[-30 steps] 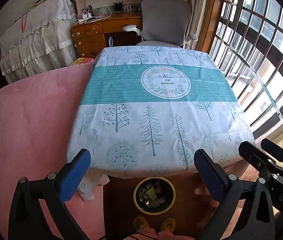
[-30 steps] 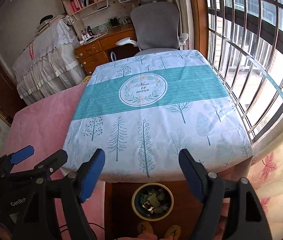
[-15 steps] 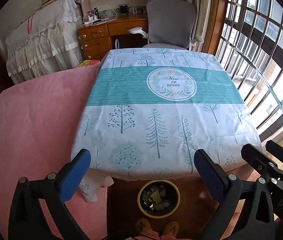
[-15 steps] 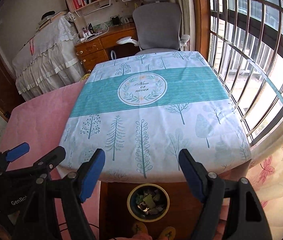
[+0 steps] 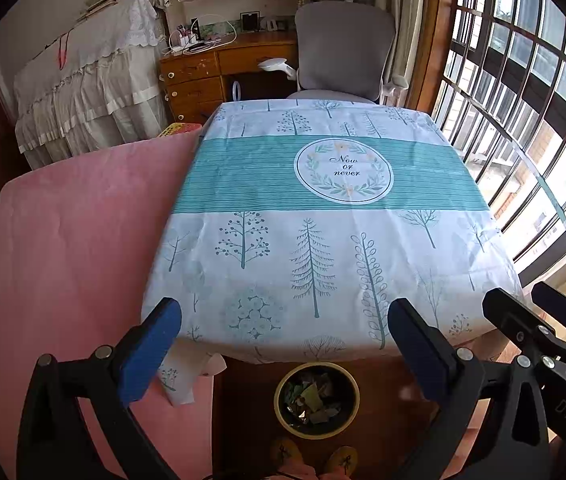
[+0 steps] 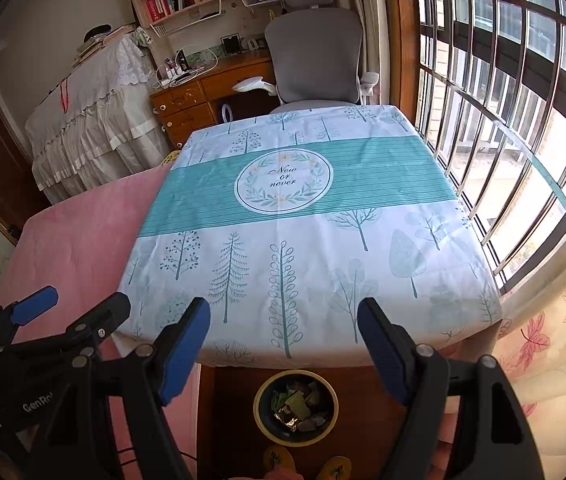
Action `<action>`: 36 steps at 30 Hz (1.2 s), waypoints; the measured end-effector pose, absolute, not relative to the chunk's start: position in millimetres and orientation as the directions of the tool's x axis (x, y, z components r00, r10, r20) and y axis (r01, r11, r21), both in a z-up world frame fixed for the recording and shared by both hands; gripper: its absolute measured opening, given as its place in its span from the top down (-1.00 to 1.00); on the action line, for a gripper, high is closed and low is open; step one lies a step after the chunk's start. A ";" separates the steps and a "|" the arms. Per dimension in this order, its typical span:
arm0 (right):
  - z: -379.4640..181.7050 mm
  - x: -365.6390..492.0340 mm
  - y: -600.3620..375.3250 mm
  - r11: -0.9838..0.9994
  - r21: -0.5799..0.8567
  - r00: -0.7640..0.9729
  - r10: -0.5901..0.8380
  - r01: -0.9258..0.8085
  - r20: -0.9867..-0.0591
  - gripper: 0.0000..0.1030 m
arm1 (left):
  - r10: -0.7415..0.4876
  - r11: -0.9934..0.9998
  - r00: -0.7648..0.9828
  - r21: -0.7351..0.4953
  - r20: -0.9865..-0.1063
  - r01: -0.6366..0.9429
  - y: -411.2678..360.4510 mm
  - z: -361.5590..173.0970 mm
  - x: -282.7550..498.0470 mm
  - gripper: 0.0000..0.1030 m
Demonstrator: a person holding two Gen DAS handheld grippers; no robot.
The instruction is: Collect trash
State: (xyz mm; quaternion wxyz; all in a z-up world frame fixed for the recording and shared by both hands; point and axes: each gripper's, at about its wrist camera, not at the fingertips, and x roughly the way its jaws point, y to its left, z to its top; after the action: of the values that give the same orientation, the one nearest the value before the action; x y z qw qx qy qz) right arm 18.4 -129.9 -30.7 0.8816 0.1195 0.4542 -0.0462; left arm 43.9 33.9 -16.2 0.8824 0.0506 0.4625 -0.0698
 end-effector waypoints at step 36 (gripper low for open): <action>-33.1 16.2 -130.4 0.967 0.173 0.586 0.030 0.188 -0.810 -0.49 | -0.073 0.987 0.558 0.021 -0.827 0.160 31.1 -15.7 31.0 -0.98</action>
State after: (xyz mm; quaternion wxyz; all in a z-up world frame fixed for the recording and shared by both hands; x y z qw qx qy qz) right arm 16.2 -130.4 -33.1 0.8823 0.1208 0.4526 -0.0448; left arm 31.0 31.1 -15.7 0.8812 0.0468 0.4657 -0.0659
